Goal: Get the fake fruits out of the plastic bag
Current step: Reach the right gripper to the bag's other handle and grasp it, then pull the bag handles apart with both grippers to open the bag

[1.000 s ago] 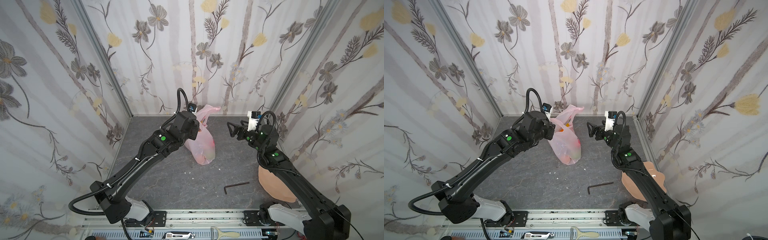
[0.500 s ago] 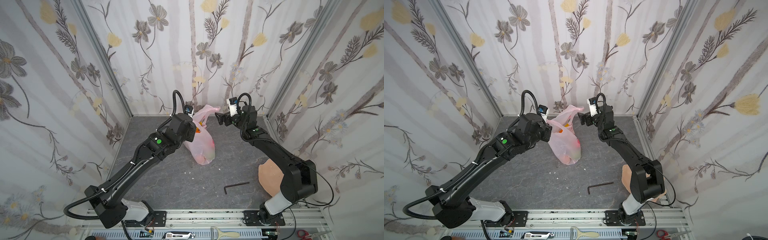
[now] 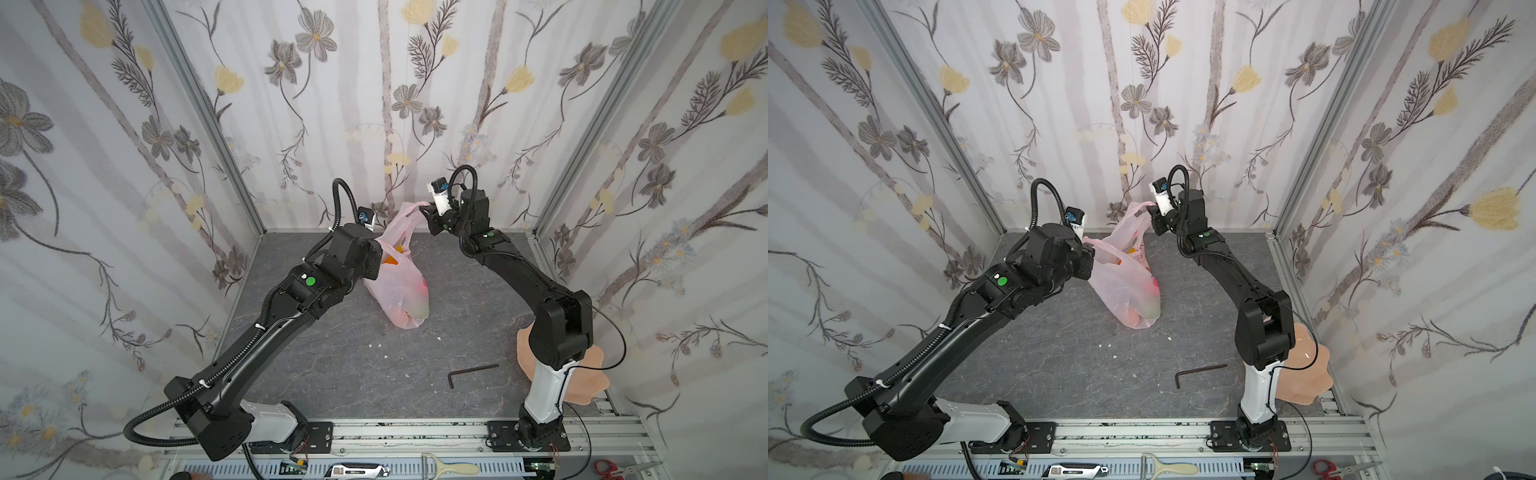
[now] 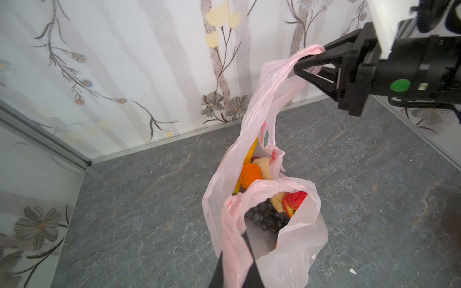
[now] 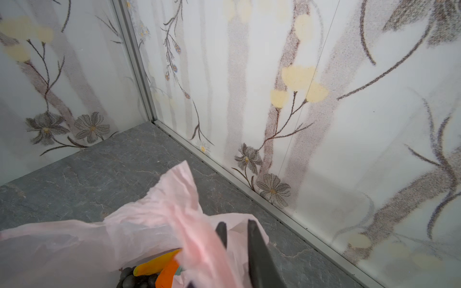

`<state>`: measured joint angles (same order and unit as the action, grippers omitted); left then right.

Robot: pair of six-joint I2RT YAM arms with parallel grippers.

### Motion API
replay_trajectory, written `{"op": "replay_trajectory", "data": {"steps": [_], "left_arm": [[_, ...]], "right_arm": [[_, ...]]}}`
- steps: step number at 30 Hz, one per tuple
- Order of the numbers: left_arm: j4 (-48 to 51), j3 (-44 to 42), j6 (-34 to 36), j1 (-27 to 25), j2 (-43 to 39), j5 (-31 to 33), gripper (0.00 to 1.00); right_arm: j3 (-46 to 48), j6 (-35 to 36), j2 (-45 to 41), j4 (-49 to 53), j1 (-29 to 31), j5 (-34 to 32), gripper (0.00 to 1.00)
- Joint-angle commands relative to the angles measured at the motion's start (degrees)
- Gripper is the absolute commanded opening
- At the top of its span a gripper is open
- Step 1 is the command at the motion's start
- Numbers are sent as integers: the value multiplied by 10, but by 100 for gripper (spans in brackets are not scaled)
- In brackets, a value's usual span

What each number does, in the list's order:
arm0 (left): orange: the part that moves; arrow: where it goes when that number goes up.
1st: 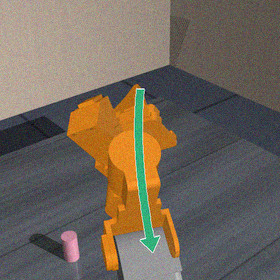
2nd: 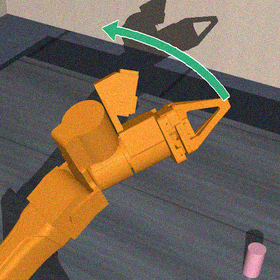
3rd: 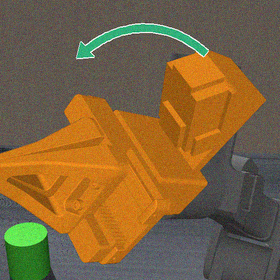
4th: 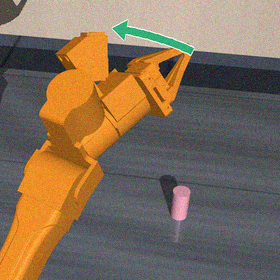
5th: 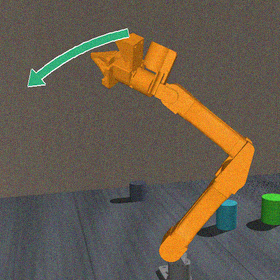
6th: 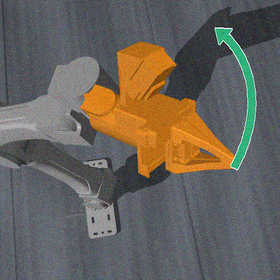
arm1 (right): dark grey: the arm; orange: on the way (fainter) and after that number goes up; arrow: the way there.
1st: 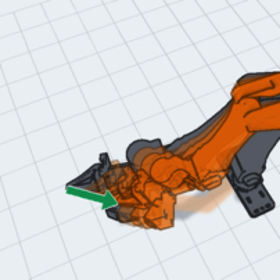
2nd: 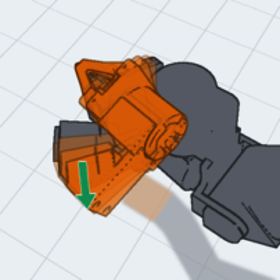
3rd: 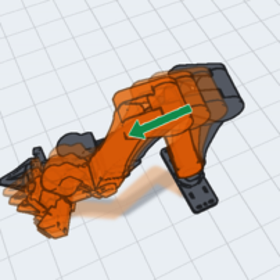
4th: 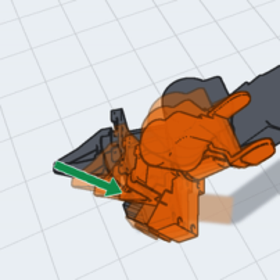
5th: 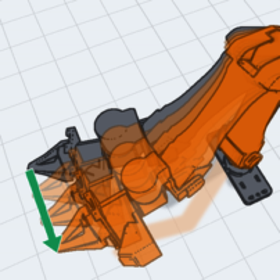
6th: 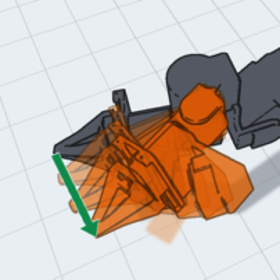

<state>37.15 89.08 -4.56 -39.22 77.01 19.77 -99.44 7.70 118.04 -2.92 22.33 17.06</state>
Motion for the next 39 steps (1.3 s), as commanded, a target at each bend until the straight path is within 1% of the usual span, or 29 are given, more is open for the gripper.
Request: {"op": "replay_trajectory", "data": {"steps": [1,2,6,10,14,17,20,22,23,24,28,30,31,34,39], "left_arm": [[-12,21,-5,33,9,-4,0],[-12,34,-5,47,16,-8,0],[-11,112,1,102,59,-24,0],[-11,206,-1,150,116,-40,0],[-12,260,-20,173,152,-61,0],[-13,255,-30,176,165,-75,0],[-16,211,-46,175,162,-79,0],[-23,171,-61,176,152,-71,0],[-24,154,-70,175,146,-64,4],[-25,137,-83,175,137,-56,13],[-25,71,-157,174,81,-18,60],[-25,42,-192,172,42,-4,71],[-25,28,-205,168,20,2,75],[-25,4,-234,144,-32,22,80],[-23,-21,-283,56,-63,72,84]], "right_arm": [[-4,-6,-17,14,-2,-13,2],[-1,-14,-29,15,-1,-32,0],[13,-48,-77,23,-4,-79,0],[21,-92,-116,54,-4,-87,0],[64,-138,-163,79,0,-91,0],[123,-189,-212,86,2,-98,0],[200,-236,-262,68,11,-82,0],[253,-271,-307,44,26,-79,0],[271,-284,-318,37,34,-82,0],[288,-293,-329,34,44,-84,0],[341,-311,-368,31,80,-122,0],[358,-316,-383,24,90,-127,0],[361,-315,-389,24,95,-131,0],[360,-313,-401,28,109,-138,0],[359,-316,-415,28,128,-147,0]]}}
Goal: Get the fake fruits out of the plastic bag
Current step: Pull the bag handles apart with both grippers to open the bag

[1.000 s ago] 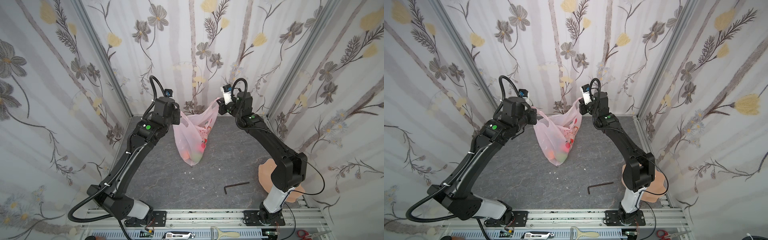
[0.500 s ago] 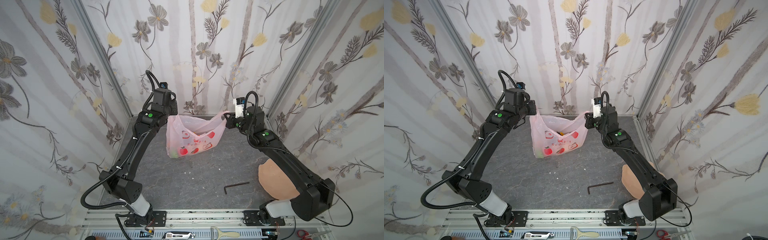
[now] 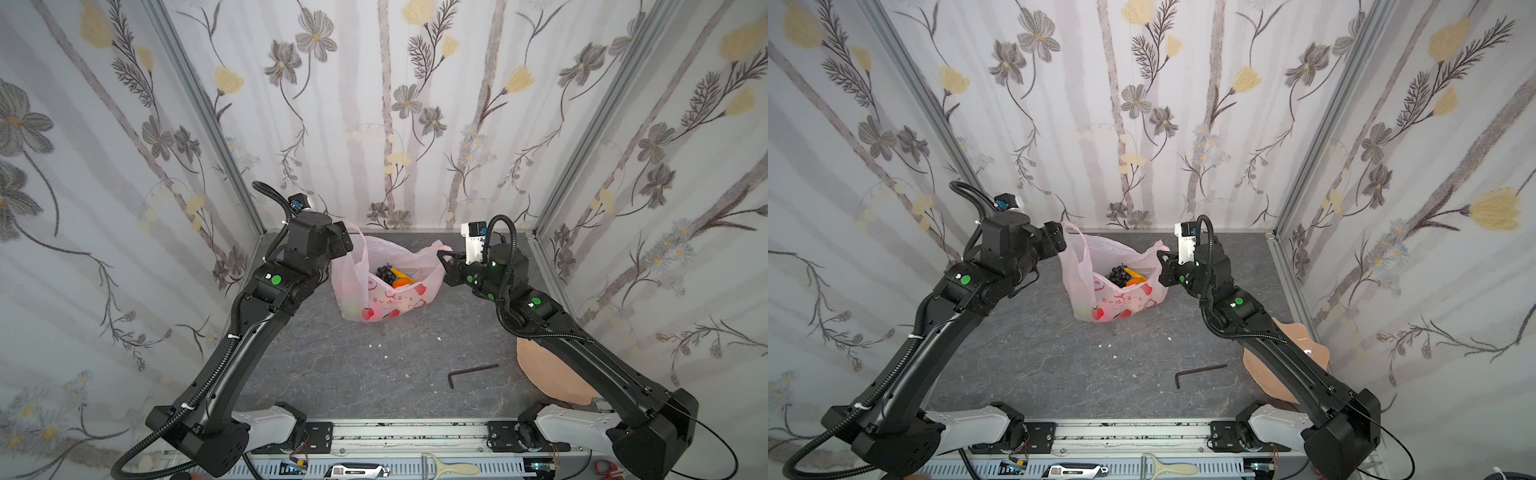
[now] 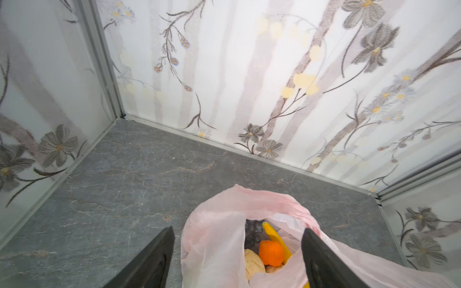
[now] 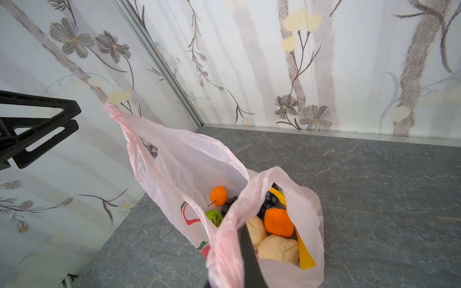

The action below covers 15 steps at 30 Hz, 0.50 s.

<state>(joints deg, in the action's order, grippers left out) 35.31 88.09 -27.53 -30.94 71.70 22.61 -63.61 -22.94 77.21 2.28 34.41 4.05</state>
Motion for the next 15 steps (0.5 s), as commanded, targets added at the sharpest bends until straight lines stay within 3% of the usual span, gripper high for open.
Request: {"op": "replay_trajectory", "data": {"steps": [1,4,10,12,15], "left_arm": [[-6,-19,-71,-42,-10,55,84],[-6,-27,-89,-71,13,76,87],[-13,-6,-89,-67,88,104,89],[-12,10,-83,-52,117,90,85],[-14,-3,-104,-19,130,75,65]], "right_arm": [[2,-10,-10,-24,13,-22,0],[5,-8,-17,-24,26,-34,0],[14,-3,-32,-17,43,-53,0],[19,-11,-40,-8,43,-80,0],[27,-15,-48,4,41,-116,0]]}}
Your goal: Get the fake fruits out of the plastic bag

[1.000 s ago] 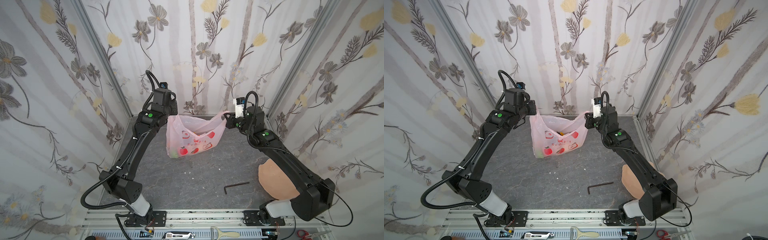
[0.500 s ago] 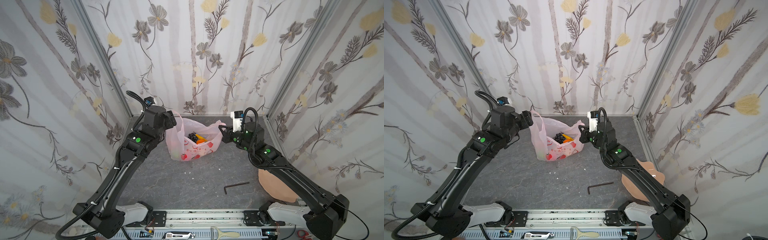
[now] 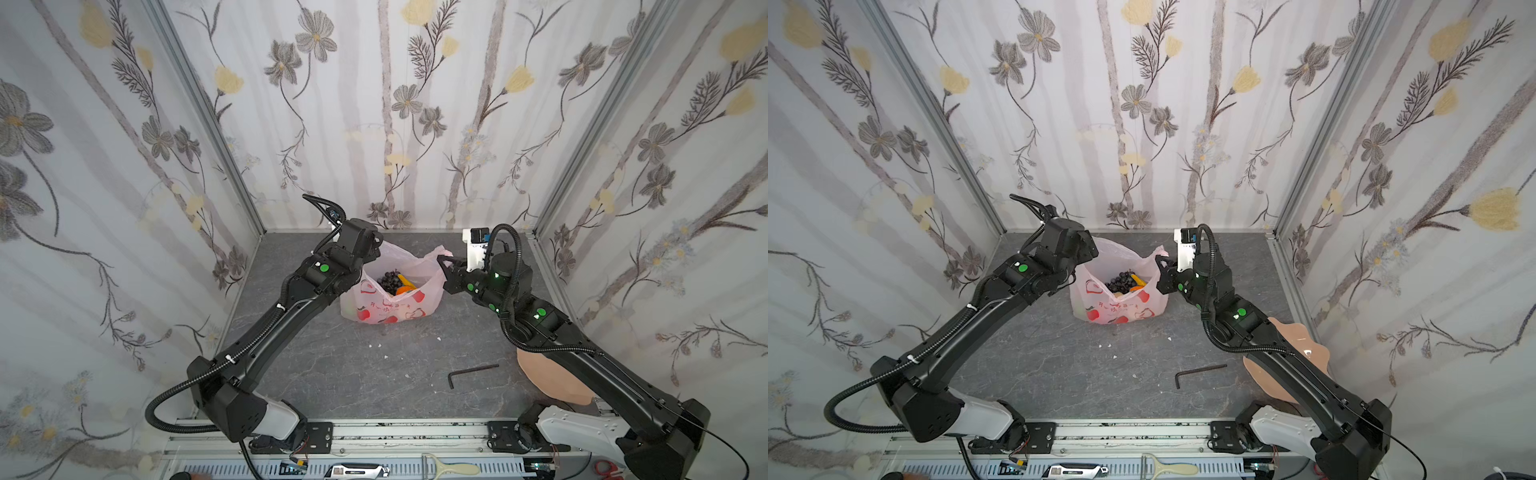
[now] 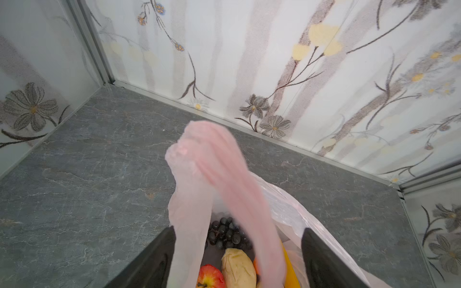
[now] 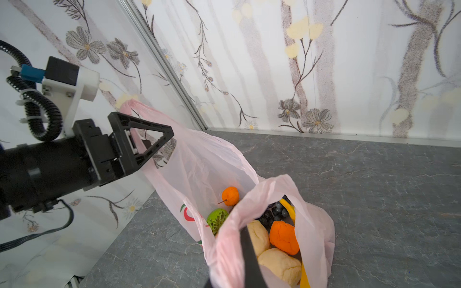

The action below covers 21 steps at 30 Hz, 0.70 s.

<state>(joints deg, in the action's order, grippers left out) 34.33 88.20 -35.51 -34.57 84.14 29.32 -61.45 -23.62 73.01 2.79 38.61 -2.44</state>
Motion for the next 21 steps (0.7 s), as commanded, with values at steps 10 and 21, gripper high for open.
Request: {"op": "replay_trajectory", "data": {"steps": [10,21], "left_arm": [[-152,-280,-76,117,-184,-44,0],[-279,-464,-92,139,-221,-215,0]], "right_arm": [[69,-68,-1,-14,-116,10,0],[147,-115,18,-44,-140,60,0]]}}
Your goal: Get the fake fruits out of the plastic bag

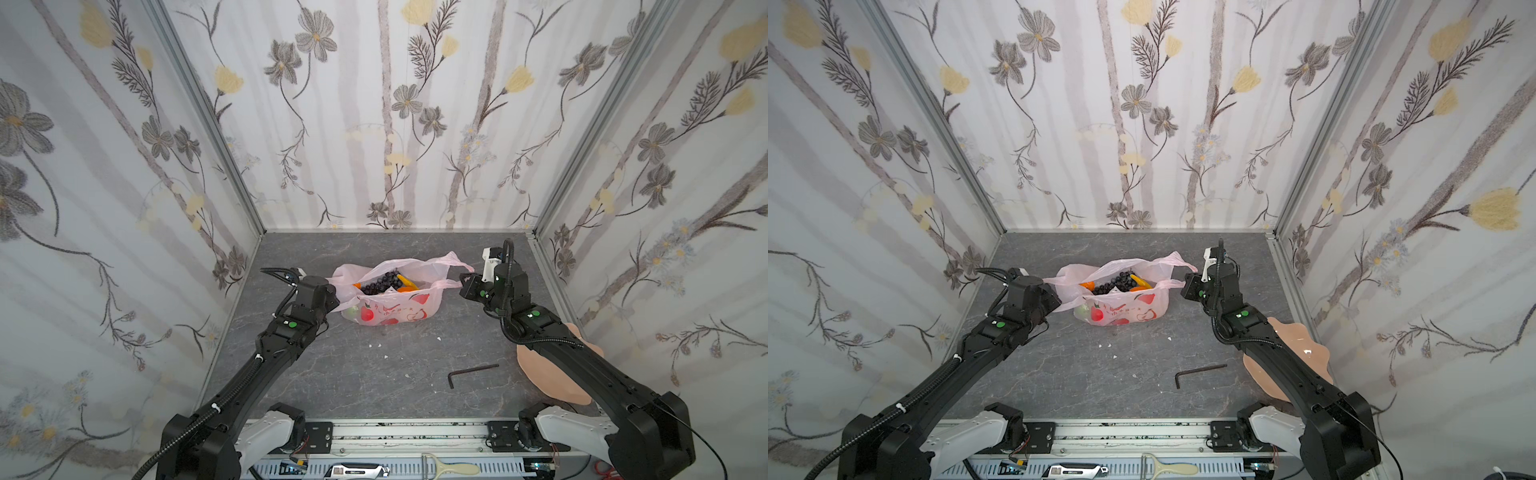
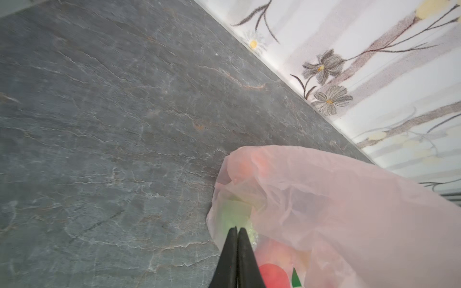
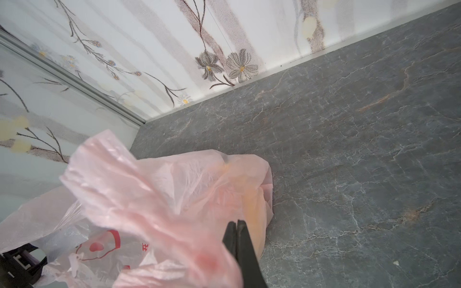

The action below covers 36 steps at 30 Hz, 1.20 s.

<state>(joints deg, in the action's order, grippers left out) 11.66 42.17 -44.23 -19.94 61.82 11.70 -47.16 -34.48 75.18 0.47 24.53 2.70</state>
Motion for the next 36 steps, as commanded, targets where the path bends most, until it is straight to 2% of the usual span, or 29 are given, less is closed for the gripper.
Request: {"op": "replay_trajectory", "data": {"steps": [1,5,8,11,12,14,16,21,25,28,30,32,34,36], "left_arm": [[-56,-3,-3,-16,3,-39,0],[-67,2,10,-51,14,-33,0],[-69,-10,10,-58,19,-14,0],[-77,-45,10,-44,13,11,0],[-90,-62,11,-30,12,-1,0],[-135,-100,17,10,24,-76,0],[-146,-115,24,29,44,-112,0],[-145,-118,40,26,56,-117,0],[-142,-103,54,-9,55,-94,0],[-142,-99,52,-35,55,-80,0],[-142,-98,55,-53,51,-64,0],[-142,-98,56,-64,48,-57,0],[-142,-97,57,-73,46,-52,0],[-142,-97,56,-79,43,-44,0]], "right_arm": [[7,0,-10,-16,1,-3,0],[15,26,-23,4,0,-41,1],[23,30,-8,30,-11,-91,0],[62,27,23,22,-42,-67,0],[71,25,34,17,-49,-61,0],[83,22,57,5,-57,-50,0],[90,20,71,-6,-61,-43,0],[79,25,81,-15,-61,-52,0],[66,40,76,-3,-59,-44,1],[62,50,47,22,-59,-36,25],[67,51,5,39,-59,-29,48],[66,52,-39,64,-59,-27,66],[57,60,-80,98,-58,-29,74],[44,75,-119,142,-55,-39,78]]}}
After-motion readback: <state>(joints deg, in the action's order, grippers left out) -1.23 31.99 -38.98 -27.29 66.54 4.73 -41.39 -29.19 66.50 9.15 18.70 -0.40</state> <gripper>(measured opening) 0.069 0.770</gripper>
